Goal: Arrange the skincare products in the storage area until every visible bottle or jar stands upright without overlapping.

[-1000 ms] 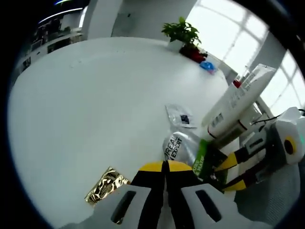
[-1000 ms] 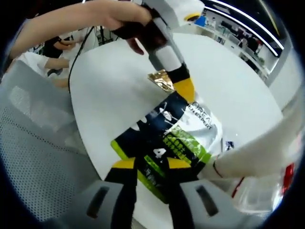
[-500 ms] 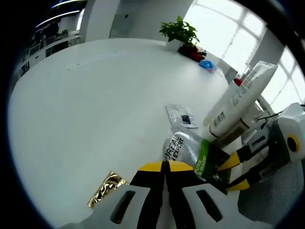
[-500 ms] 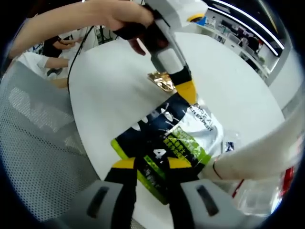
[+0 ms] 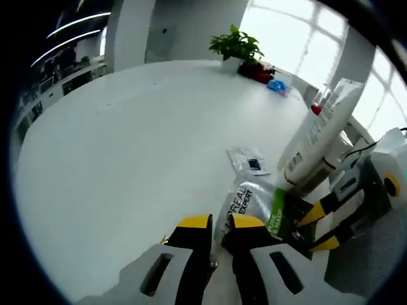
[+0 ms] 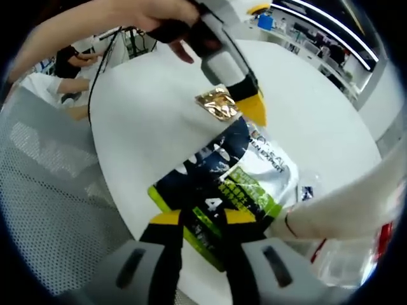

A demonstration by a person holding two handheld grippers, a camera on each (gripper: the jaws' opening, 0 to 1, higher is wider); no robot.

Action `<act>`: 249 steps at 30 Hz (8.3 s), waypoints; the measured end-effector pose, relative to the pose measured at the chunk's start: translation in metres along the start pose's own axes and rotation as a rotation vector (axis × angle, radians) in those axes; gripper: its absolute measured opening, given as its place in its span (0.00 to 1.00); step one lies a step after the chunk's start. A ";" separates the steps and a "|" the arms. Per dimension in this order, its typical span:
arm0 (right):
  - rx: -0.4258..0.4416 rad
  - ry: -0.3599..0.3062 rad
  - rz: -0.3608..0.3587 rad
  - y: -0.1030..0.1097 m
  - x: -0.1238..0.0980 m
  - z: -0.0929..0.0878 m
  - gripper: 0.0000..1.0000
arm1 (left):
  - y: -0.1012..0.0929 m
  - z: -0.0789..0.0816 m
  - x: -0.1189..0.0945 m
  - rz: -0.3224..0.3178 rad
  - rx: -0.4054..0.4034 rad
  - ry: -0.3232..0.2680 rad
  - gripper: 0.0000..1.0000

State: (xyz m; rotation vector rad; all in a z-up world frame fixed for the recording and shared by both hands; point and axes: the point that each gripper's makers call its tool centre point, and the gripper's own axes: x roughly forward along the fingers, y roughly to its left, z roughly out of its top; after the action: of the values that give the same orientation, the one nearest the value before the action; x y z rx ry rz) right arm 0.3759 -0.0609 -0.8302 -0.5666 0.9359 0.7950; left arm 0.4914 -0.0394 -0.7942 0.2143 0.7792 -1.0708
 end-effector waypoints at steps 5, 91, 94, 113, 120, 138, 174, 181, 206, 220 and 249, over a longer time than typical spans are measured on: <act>0.002 0.000 0.000 0.000 0.000 0.000 0.25 | -0.007 0.004 -0.005 0.006 0.082 0.016 0.12; 0.038 -0.211 -0.057 -0.006 -0.062 0.029 0.29 | -0.059 -0.027 -0.080 0.165 0.123 -0.020 0.39; 0.045 -0.243 -0.078 -0.007 -0.076 0.034 0.30 | -0.061 -0.027 -0.088 0.173 0.116 -0.031 0.41; 0.109 -0.368 -0.269 -0.033 -0.149 0.037 0.50 | -0.070 -0.014 -0.135 0.250 0.076 -0.134 0.56; 0.153 -0.384 -0.308 -0.044 -0.162 0.023 0.61 | -0.070 -0.012 -0.146 0.283 0.067 -0.150 0.65; 0.154 -0.402 -0.218 -0.058 -0.176 -0.003 0.89 | -0.087 -0.018 -0.163 0.373 -0.008 -0.174 0.87; 0.171 -0.557 -0.169 -0.071 -0.176 -0.026 1.00 | -0.096 -0.033 -0.140 0.434 0.010 -0.081 0.97; 0.184 -0.594 -0.185 -0.071 -0.176 -0.027 1.00 | -0.081 -0.034 -0.139 0.431 0.049 -0.038 0.97; 0.191 -0.563 -0.238 -0.061 -0.167 -0.033 1.00 | -0.021 -0.049 -0.101 0.324 0.169 0.110 0.86; 0.225 -0.556 -0.222 -0.058 -0.162 -0.039 0.99 | 0.006 -0.042 -0.077 0.263 0.283 0.174 0.77; 0.241 -0.557 -0.222 -0.060 -0.160 -0.040 0.99 | 0.021 -0.047 -0.039 0.076 0.366 0.307 0.58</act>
State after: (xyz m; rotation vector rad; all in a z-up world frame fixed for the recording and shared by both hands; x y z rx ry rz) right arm 0.3477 -0.1812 -0.7058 -0.2106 0.4352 0.5822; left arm 0.4776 0.0225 -0.8062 0.7277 0.8355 -1.1168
